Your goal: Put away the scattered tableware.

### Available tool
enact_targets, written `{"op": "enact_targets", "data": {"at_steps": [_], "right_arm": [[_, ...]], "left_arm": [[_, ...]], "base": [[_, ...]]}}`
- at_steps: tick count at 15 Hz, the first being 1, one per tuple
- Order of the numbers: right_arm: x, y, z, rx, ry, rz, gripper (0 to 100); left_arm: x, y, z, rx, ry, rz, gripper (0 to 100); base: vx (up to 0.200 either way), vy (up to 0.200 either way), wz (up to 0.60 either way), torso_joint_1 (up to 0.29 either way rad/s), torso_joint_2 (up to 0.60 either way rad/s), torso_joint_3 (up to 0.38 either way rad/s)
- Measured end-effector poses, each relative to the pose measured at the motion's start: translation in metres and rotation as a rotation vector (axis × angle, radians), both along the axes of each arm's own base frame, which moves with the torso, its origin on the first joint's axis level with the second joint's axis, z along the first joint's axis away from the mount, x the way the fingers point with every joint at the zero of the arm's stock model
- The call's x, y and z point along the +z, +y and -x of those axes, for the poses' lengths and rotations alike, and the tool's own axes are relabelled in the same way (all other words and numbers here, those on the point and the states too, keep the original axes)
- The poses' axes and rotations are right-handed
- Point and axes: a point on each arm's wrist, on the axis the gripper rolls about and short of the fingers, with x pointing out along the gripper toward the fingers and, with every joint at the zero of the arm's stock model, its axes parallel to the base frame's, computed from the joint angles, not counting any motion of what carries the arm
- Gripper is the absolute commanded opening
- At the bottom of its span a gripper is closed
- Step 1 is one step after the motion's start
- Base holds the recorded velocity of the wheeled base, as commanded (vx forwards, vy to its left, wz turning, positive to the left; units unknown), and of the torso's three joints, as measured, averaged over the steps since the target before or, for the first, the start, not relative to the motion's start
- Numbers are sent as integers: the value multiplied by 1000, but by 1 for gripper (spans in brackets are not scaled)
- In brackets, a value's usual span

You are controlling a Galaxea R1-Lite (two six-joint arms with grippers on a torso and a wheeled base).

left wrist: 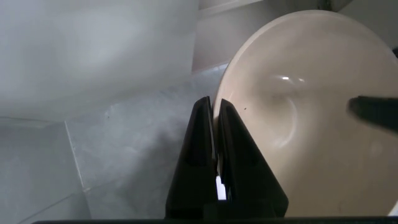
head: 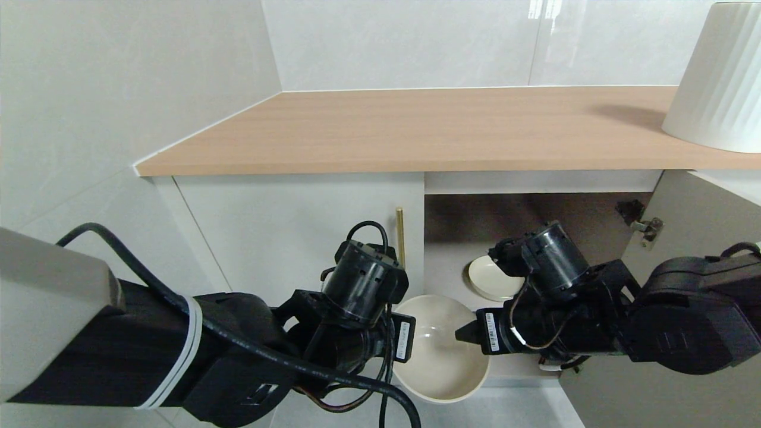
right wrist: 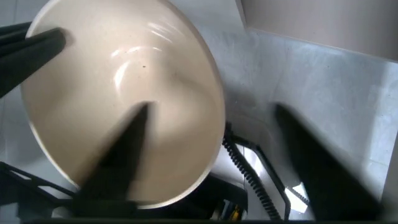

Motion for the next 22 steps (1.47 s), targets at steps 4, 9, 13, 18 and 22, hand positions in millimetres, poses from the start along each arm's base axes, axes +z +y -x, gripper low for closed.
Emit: {"op": "enact_targets", "data": {"at_steps": [4, 9, 13, 18, 22], "right_arm": [[-2, 0, -1, -3, 5, 6, 0], [-2, 0, -1, -2, 5, 6, 0], [-2, 0, -1, -7, 2, 7, 0], [-1, 0, -7, -55, -12, 10, 0], [-13, -9, -47, -246, -3, 0, 0]], "left_arm": [[-1, 0, 0, 0, 1, -3, 0], [-1, 0, 0, 3, 1, -5, 100], [-1, -1, -1, 6, -8, 6, 100], [1, 1, -3, 22, -27, 16, 100], [2, 1, -3, 31, -24, 26, 100]], "base": [[0, 0, 0, 0, 0, 0], [0, 0, 0, 0, 0, 0], [0, 0, 0, 0, 0, 0], [0, 0, 0, 0, 0, 0], [0, 0, 0, 0, 0, 0]]}}
